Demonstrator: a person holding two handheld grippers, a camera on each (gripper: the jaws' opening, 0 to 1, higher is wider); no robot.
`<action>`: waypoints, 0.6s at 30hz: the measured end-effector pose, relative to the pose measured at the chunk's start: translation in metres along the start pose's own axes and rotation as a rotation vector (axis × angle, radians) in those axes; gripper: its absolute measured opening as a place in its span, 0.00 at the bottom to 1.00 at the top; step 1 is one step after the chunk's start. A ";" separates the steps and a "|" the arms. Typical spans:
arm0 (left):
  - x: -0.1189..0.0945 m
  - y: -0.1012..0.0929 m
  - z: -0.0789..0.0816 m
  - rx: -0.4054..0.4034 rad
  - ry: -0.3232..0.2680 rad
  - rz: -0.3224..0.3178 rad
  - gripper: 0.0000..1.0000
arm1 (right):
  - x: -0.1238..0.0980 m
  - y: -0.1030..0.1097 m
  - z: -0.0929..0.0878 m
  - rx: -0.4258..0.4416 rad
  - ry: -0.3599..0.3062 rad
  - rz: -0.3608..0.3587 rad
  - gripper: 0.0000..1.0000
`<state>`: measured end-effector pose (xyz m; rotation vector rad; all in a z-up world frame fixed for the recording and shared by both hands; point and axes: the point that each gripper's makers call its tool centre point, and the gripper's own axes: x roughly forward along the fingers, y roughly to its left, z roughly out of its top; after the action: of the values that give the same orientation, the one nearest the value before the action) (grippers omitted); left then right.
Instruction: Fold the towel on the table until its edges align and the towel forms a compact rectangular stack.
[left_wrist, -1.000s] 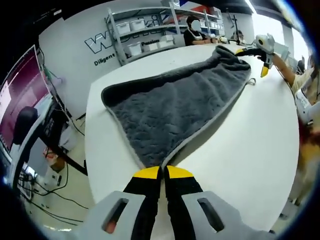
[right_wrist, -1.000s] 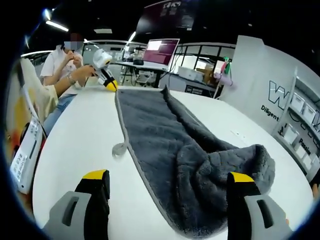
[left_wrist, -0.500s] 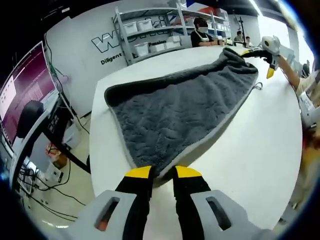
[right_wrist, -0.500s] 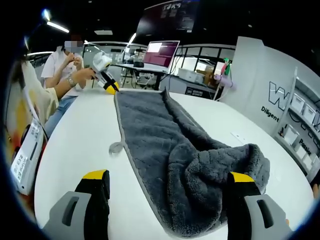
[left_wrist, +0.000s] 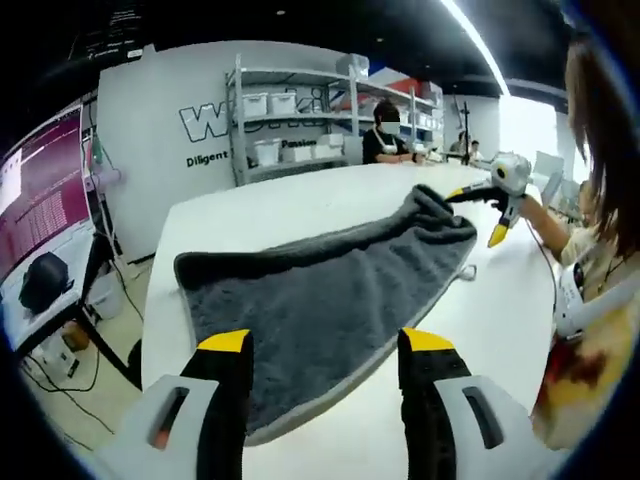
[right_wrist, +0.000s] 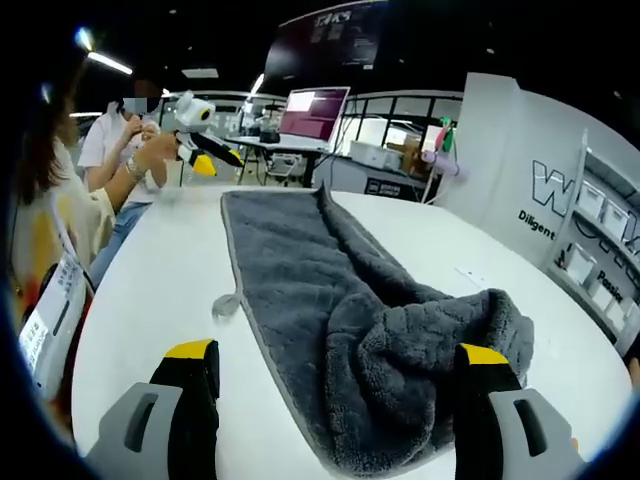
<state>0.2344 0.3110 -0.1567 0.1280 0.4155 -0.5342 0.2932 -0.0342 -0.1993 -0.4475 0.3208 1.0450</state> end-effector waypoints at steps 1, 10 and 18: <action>0.003 -0.003 0.004 -0.018 -0.011 -0.004 0.72 | -0.001 -0.002 0.002 0.007 -0.007 -0.003 0.99; 0.042 -0.031 0.013 -0.047 -0.042 -0.058 0.96 | -0.018 -0.031 0.014 0.043 -0.062 -0.082 0.99; 0.063 -0.037 0.042 -0.011 -0.139 -0.099 0.99 | -0.025 -0.050 0.011 0.092 -0.079 -0.117 0.99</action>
<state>0.2790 0.2410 -0.1454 0.0594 0.2897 -0.6342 0.3260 -0.0685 -0.1683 -0.3375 0.2686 0.9277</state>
